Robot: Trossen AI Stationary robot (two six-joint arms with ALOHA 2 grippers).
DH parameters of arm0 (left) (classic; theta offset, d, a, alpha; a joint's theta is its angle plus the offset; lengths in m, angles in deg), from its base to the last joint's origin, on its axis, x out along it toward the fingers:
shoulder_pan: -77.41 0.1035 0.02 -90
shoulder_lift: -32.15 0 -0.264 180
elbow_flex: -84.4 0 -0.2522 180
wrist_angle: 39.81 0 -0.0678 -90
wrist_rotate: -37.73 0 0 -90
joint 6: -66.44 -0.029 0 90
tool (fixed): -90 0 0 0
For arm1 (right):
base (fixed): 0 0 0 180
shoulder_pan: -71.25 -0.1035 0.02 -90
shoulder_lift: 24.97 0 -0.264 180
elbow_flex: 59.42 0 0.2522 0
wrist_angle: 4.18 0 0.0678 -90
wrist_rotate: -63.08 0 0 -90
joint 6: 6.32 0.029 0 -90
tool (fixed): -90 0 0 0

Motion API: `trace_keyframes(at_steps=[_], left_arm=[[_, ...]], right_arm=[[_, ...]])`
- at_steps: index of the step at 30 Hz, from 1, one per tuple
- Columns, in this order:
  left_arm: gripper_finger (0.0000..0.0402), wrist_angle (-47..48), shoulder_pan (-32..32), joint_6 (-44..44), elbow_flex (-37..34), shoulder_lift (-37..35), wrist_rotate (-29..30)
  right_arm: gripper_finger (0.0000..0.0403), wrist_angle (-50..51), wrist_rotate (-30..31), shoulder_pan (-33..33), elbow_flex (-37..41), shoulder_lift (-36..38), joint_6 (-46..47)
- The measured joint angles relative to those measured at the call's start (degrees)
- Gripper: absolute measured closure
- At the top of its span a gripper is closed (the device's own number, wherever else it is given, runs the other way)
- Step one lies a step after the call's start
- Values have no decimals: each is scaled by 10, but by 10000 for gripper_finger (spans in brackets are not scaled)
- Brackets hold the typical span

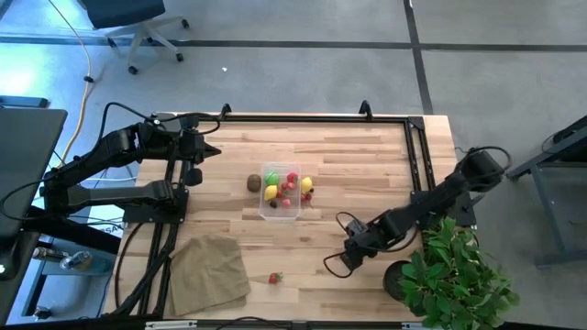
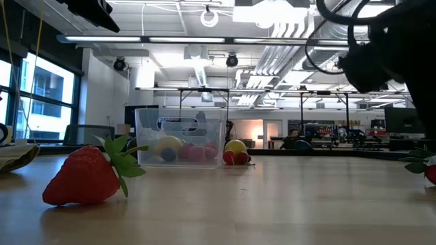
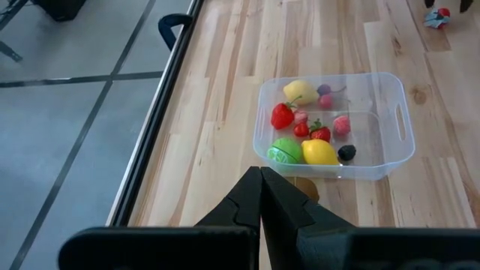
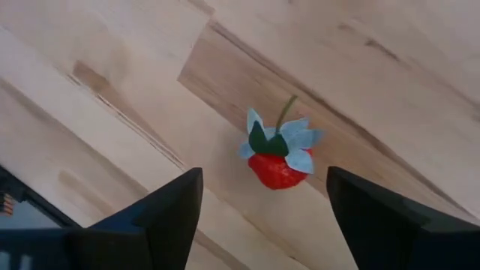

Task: Pick and placing Produce into tupperware
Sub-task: Put the strawberry into the transparent bin

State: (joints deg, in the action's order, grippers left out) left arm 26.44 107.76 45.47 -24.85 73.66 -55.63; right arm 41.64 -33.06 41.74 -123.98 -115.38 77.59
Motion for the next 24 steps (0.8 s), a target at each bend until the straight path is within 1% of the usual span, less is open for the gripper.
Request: trace_keyframes(at_steps=[8, 15, 24], left_arm=[[401, 0, 0, 0, 0, 0, 0], [401, 0, 0, 0, 0, 0, 0], [401, 0, 0, 0, 0, 0, 0]], right_arm=[[128, -11, -9, 0, 0, -36, 0], [128, -20, 30, 0, 0, -42, 11], [128, -25, 20, -5, -1, -59, 5]])
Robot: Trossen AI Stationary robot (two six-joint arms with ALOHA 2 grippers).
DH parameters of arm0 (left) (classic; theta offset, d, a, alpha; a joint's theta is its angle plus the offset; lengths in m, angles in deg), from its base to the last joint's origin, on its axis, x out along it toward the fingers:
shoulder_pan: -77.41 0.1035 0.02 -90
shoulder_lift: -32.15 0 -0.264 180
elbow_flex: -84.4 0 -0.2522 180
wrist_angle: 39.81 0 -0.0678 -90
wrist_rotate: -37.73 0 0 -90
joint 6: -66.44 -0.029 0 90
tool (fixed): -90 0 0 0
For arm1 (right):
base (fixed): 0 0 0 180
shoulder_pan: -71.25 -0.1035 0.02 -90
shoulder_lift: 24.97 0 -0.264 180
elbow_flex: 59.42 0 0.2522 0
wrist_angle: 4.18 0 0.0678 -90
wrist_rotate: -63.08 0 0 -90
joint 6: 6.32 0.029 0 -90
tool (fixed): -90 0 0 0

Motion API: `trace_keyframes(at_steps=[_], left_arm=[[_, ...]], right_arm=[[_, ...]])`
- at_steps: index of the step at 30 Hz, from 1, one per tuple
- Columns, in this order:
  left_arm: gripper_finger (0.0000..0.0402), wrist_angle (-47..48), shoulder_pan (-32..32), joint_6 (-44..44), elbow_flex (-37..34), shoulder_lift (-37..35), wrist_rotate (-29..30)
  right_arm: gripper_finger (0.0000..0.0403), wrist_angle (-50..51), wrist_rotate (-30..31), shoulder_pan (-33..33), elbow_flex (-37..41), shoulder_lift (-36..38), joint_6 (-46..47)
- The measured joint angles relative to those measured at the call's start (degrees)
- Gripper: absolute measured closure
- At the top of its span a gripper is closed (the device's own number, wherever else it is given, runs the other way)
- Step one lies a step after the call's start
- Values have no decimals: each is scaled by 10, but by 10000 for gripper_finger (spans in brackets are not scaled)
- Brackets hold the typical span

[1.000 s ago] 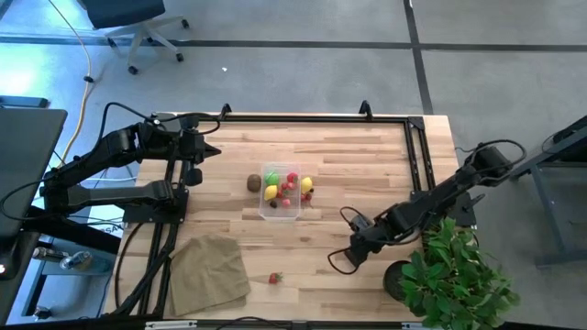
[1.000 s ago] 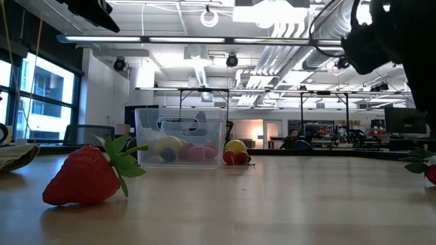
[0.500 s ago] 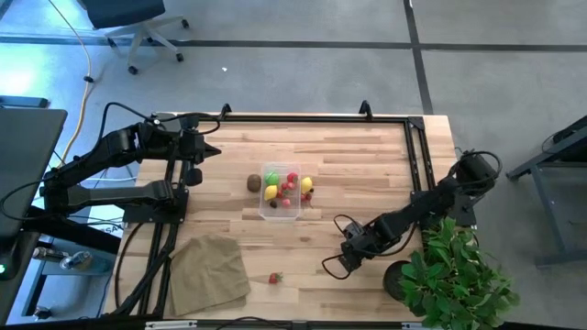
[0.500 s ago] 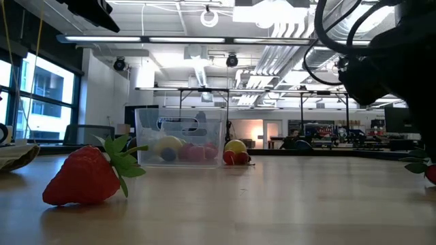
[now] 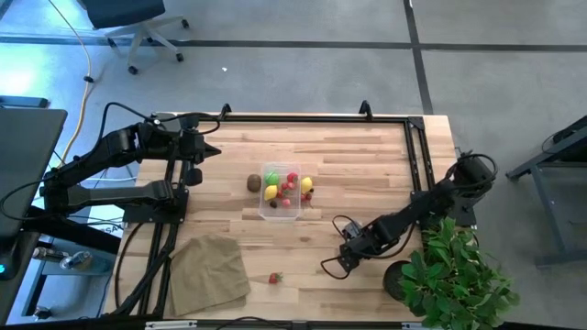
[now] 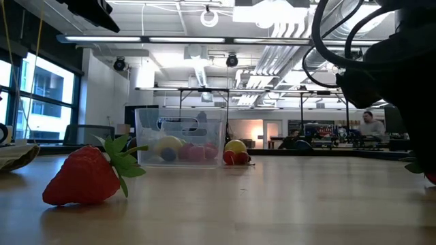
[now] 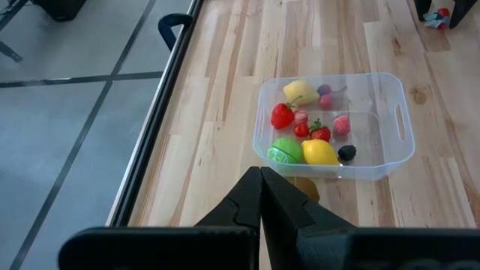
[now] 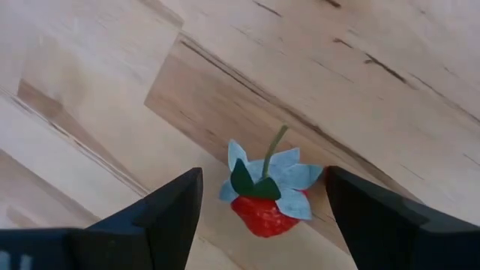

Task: Pick and placing Produce into tupperware
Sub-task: Put the strawberry into the transparent bin

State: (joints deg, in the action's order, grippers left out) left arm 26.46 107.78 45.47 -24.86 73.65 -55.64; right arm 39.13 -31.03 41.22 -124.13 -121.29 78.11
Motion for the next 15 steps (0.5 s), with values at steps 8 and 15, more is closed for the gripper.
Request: trace_keyframes(at_steps=[8, 15], left_arm=[[401, 0, 0, 0, 0, 0, 0], [401, 0, 0, 0, 0, 0, 0]], right_arm=[[136, -2, 0, -2, -1, -7, -7], [180, 2, 6, -4, -1, -8, -7]])
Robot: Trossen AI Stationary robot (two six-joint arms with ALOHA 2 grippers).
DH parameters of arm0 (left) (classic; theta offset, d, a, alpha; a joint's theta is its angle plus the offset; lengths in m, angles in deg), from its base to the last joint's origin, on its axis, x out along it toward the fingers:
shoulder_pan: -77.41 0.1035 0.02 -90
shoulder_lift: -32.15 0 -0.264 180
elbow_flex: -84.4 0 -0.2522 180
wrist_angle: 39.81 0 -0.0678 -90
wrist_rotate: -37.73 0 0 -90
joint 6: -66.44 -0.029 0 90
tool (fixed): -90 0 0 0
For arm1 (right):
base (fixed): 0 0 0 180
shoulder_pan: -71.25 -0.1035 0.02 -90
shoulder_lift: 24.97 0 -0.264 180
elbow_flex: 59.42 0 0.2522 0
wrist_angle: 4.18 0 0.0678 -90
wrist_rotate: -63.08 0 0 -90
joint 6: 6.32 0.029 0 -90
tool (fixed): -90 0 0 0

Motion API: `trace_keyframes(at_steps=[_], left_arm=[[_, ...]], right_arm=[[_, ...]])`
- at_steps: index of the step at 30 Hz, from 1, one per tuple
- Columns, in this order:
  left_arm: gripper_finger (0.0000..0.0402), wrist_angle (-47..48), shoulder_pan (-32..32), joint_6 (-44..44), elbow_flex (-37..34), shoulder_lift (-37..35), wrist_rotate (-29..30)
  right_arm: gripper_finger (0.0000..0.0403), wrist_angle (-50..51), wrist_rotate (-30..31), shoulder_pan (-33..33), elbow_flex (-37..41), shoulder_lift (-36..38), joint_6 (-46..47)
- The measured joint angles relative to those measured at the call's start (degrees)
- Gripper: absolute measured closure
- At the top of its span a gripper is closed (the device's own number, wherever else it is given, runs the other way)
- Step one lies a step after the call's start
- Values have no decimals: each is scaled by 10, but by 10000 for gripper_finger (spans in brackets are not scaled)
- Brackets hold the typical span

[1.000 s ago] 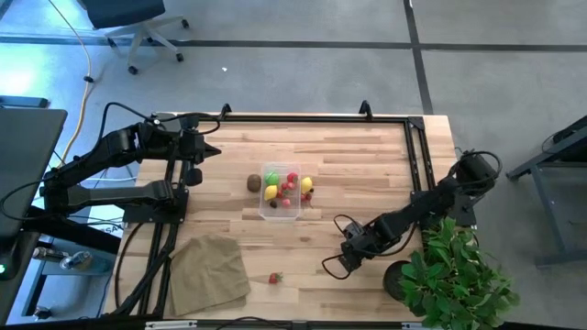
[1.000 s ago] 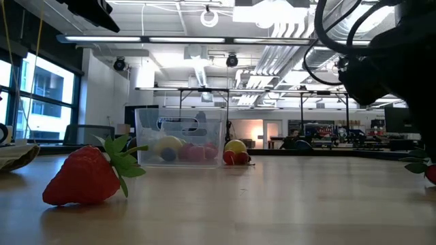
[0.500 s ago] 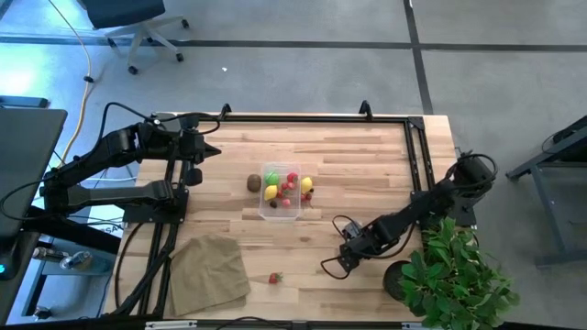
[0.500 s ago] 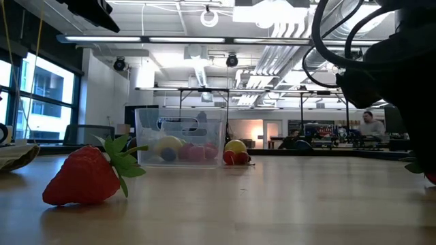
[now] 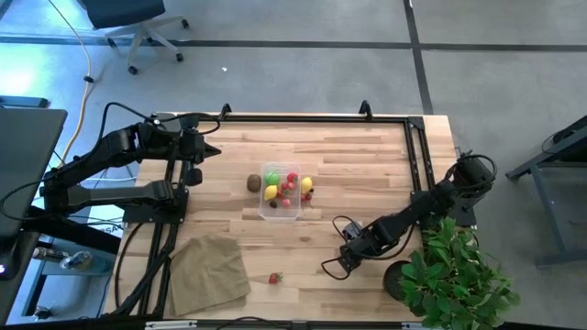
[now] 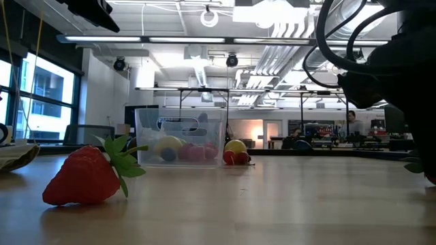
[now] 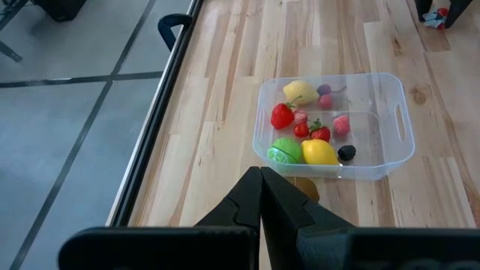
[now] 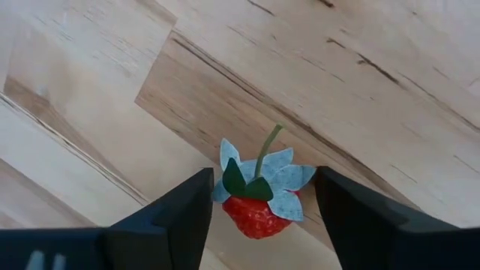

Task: Pick and placing Produce into tupperware
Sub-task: Put the strawberry into the transparent bin

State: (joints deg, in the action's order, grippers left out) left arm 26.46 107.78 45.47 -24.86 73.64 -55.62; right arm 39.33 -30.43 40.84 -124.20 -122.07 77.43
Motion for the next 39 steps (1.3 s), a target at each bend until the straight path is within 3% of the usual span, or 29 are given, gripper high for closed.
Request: trace_keyframes(at_steps=[18, 34, 39], left_arm=[[401, 0, 0, 0, 0, 0, 0], [401, 0, 0, 0, 0, 0, 0], [401, 0, 0, 0, 0, 0, 0]], right_arm=[[248, 18, -20, 1, 0, -1, 40], [254, 24, -13, 0, 2, 10, 38], [254, 28, -35, -1, 2, 12, 34]])
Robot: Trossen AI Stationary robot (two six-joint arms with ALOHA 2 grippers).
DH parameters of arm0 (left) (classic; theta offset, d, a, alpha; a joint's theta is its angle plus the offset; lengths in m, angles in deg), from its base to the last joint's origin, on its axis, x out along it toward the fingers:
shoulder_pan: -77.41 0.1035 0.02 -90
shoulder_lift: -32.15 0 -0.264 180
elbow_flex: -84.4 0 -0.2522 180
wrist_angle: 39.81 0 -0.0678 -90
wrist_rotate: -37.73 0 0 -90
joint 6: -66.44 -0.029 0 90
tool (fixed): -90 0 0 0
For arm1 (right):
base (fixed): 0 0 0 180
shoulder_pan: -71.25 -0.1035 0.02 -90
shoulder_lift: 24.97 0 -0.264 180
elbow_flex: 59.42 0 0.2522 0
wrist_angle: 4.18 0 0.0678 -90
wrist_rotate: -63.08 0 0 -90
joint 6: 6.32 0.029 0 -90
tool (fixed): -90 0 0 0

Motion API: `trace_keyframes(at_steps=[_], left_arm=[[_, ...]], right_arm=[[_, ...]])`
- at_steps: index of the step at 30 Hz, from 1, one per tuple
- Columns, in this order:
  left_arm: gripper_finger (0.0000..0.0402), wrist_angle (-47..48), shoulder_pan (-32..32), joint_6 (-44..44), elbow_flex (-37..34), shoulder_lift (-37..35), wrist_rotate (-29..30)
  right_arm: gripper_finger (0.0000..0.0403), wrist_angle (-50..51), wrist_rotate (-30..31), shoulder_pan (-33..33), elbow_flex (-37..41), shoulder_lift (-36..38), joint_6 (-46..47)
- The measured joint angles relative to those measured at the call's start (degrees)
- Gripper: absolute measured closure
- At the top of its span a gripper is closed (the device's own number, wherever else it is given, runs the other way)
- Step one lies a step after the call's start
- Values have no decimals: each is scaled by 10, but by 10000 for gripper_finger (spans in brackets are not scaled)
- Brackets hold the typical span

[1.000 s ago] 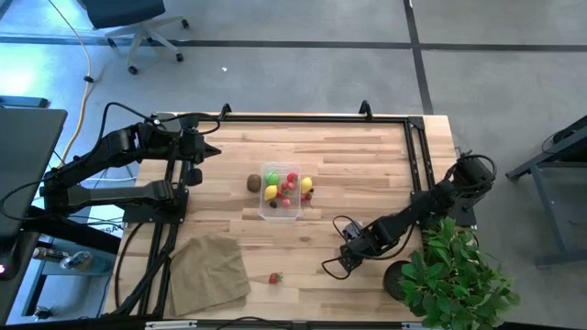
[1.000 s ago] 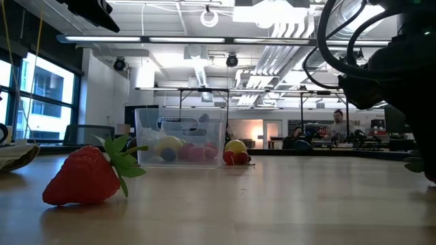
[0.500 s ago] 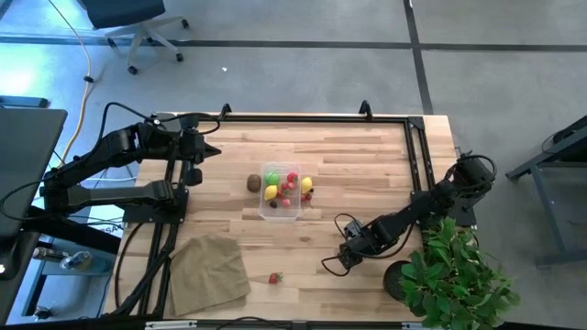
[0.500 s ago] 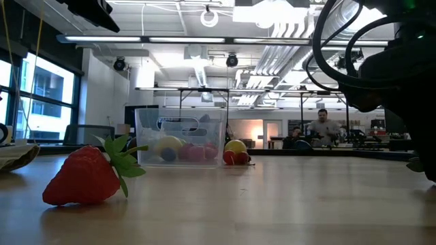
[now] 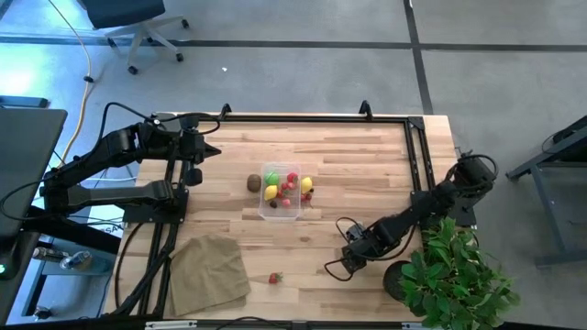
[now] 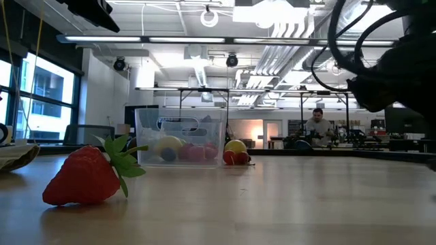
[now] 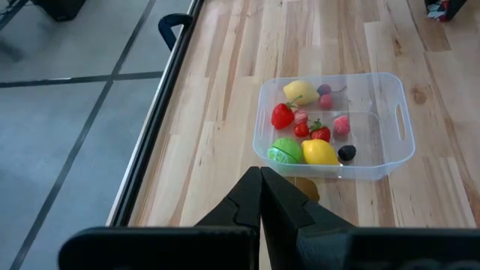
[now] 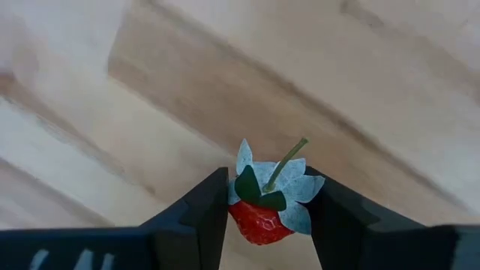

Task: Pick and placing Produce into tupperware
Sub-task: Put the strawberry into the transparent bin

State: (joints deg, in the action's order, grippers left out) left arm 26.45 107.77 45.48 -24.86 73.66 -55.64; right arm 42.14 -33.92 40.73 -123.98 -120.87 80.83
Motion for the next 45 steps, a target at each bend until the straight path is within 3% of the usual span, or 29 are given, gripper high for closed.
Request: trace_keyframes(at_steps=[19, 31, 38, 45], left_arm=[[401, 0, 0, 0, 0, 0, 0], [401, 0, 0, 0, 0, 0, 0], [401, 0, 0, 0, 0, 0, 0], [401, 0, 0, 0, 0, 0, 0]], right_arm=[[254, -40, 30, 40, 0, 34, -89], [254, -79, 116, 100, -1, 114, -246], [254, -179, 156, 161, -1, 157, -385], [254, -363, 158, 233, -1, 175, -557]])
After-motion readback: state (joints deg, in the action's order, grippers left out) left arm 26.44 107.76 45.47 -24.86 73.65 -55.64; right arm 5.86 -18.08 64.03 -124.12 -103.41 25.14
